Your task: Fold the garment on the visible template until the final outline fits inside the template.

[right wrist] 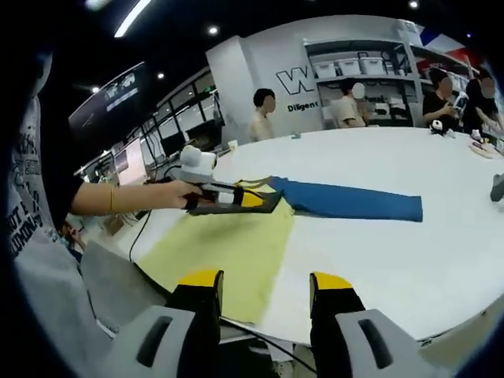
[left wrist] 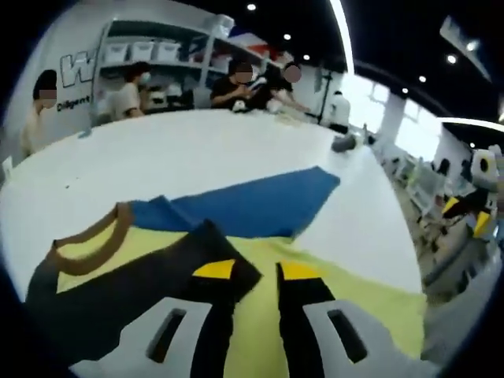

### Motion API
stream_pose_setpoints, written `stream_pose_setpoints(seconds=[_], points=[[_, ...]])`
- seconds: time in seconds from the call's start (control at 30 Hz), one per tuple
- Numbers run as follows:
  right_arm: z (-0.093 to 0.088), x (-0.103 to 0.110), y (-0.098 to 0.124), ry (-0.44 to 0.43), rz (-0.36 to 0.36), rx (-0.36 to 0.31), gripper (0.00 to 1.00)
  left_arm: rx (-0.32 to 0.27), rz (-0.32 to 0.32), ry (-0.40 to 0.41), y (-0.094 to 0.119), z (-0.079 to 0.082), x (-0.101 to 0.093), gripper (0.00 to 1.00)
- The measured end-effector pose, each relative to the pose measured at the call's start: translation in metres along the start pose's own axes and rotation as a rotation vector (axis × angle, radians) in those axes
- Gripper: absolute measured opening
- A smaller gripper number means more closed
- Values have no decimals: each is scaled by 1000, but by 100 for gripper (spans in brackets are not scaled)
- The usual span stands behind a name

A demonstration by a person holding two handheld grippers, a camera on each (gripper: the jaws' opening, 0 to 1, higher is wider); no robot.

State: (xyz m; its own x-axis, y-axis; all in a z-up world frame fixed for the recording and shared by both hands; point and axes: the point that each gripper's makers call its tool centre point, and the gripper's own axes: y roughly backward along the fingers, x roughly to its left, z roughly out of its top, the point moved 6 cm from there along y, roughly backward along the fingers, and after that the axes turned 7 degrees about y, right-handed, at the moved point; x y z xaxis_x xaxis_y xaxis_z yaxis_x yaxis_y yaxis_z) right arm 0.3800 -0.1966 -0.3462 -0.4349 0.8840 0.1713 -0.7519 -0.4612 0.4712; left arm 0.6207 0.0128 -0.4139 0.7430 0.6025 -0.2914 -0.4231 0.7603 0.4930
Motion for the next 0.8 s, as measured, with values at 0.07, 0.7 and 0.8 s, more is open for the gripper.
stream_pose_setpoints(seconds=[0.07, 0.7, 0.8], points=[[1, -1, 0, 2, -1, -3, 40, -22, -3, -10, 12, 1, -4, 20], [11, 4, -18, 32, 22, -37, 40, -89, 162, -63, 122, -28, 3, 55], [10, 4, -17, 13, 18, -39, 40, -75, 210, -20, 144, -41, 5, 57]])
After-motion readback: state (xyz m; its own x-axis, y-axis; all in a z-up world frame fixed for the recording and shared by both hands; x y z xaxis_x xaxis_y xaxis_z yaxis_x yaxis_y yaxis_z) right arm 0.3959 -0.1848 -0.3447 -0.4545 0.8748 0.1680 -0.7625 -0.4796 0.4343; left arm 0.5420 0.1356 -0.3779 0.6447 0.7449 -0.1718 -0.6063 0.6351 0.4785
